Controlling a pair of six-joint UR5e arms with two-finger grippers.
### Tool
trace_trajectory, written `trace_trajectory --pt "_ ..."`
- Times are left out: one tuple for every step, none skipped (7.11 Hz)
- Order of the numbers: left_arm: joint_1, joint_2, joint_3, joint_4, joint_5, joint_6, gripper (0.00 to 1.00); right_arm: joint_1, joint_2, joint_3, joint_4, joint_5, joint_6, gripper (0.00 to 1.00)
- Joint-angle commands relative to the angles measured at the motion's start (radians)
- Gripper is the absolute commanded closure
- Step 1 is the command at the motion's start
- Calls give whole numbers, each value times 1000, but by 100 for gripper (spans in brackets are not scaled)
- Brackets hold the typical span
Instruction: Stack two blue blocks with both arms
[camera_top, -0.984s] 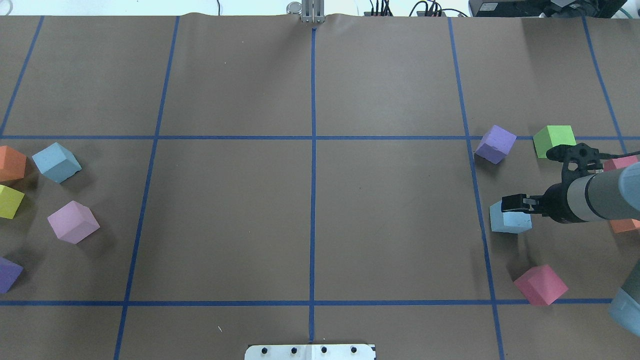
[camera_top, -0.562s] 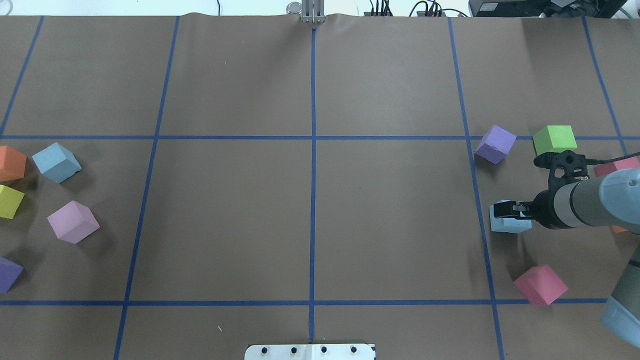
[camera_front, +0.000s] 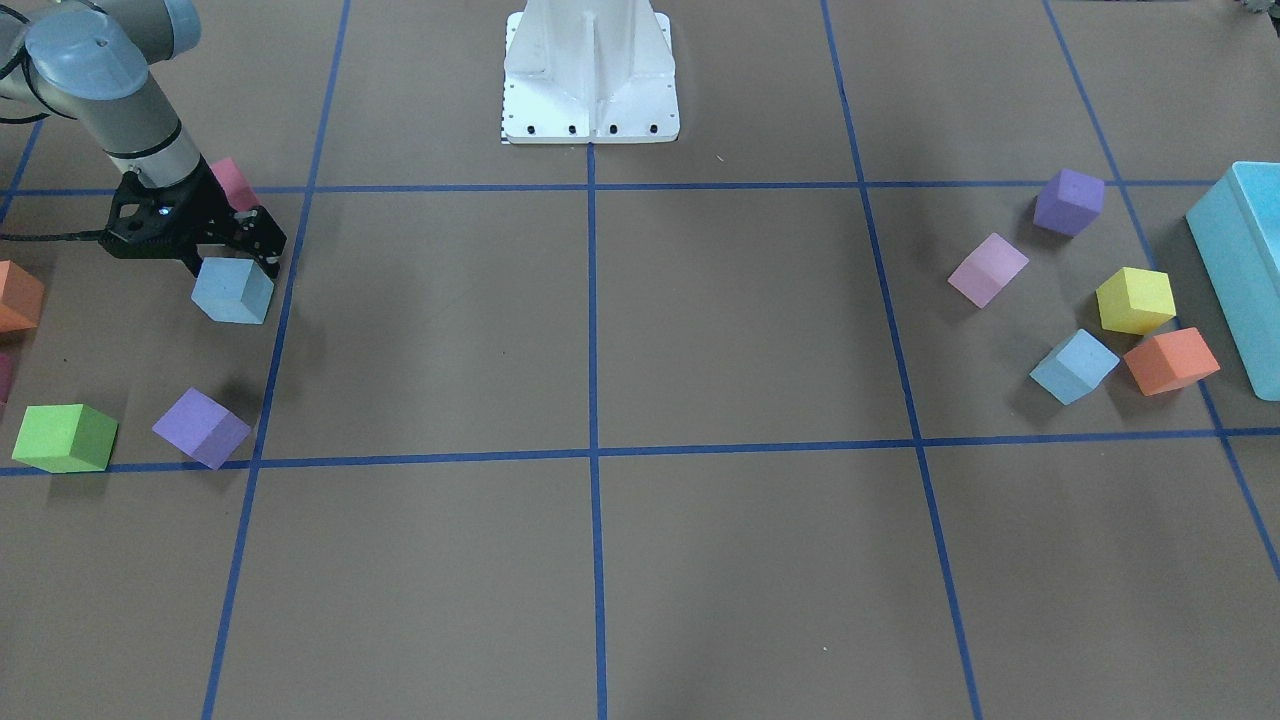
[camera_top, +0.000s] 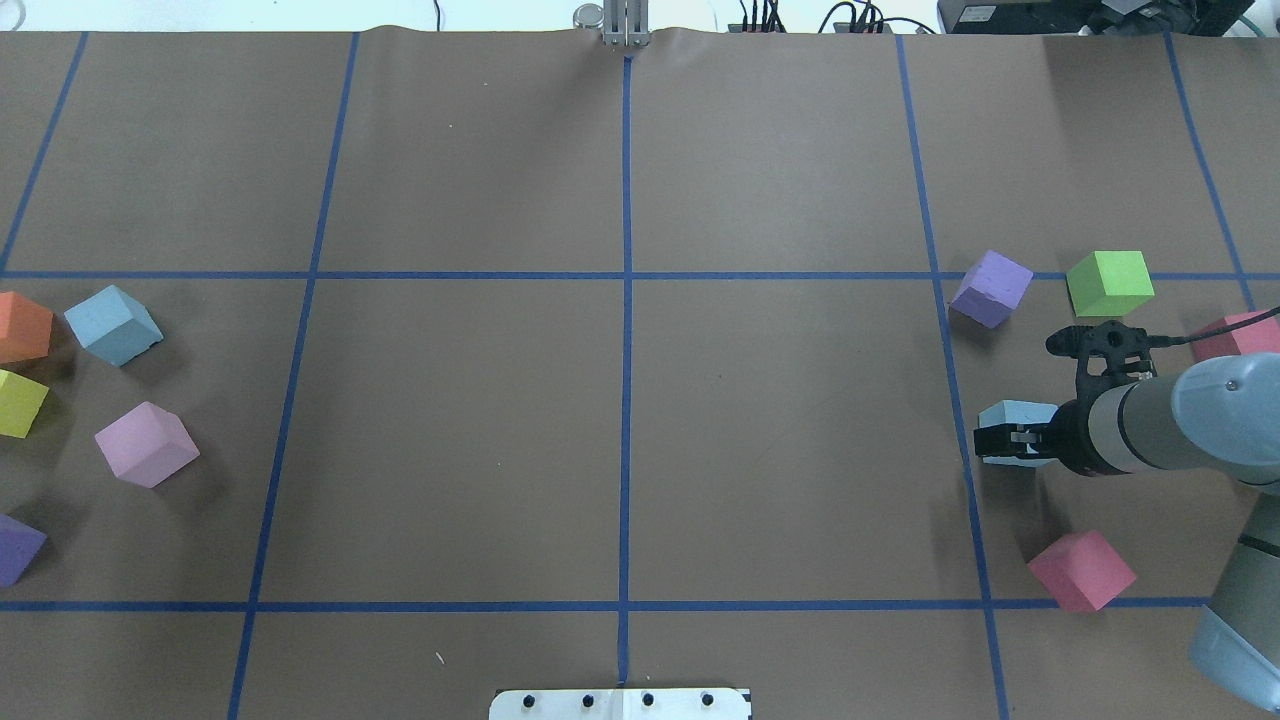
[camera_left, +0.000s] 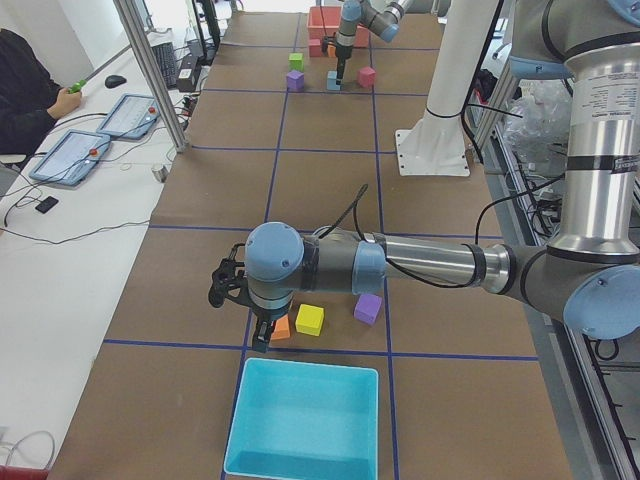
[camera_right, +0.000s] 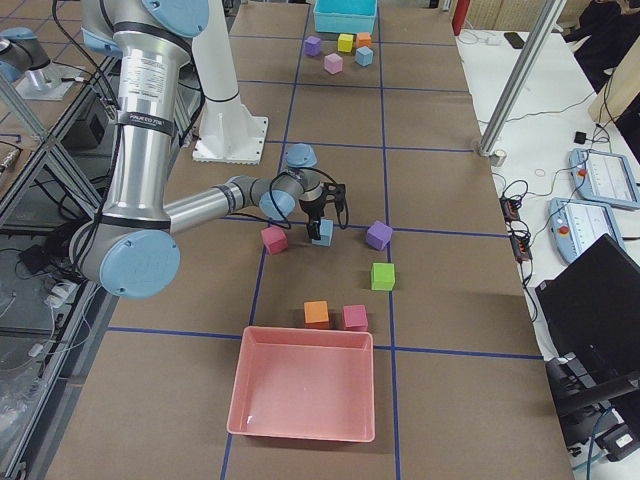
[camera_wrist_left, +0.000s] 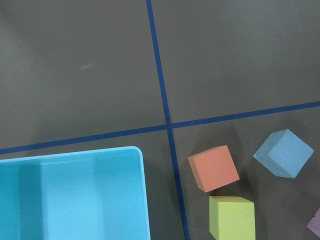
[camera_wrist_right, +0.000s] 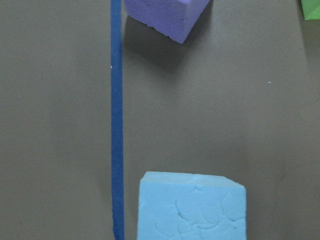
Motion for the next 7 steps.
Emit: trace_trajectory --pt "0 0 2 -3 0 2 2 -5 7 -9 1 10 -8 5" --pt "0 2 2 -3 0 2 2 -4 8 -14 2 10 -29 6" --pt "-1 2 1 -1 0 2 2 8 8 -12 2 16 -38 5" --pt "0 0 -1 -1 0 2 2 19 7 -12 2 16 -56 1" --pt "0 2 -2 0 0 2 2 32 7 -15 0 19 -92 1" --pt "0 2 -5 3 0 2 2 39 8 -21 0 27 -96 1" --pt "0 0 -4 3 0 2 2 45 10 -26 -2 31 -109 1"
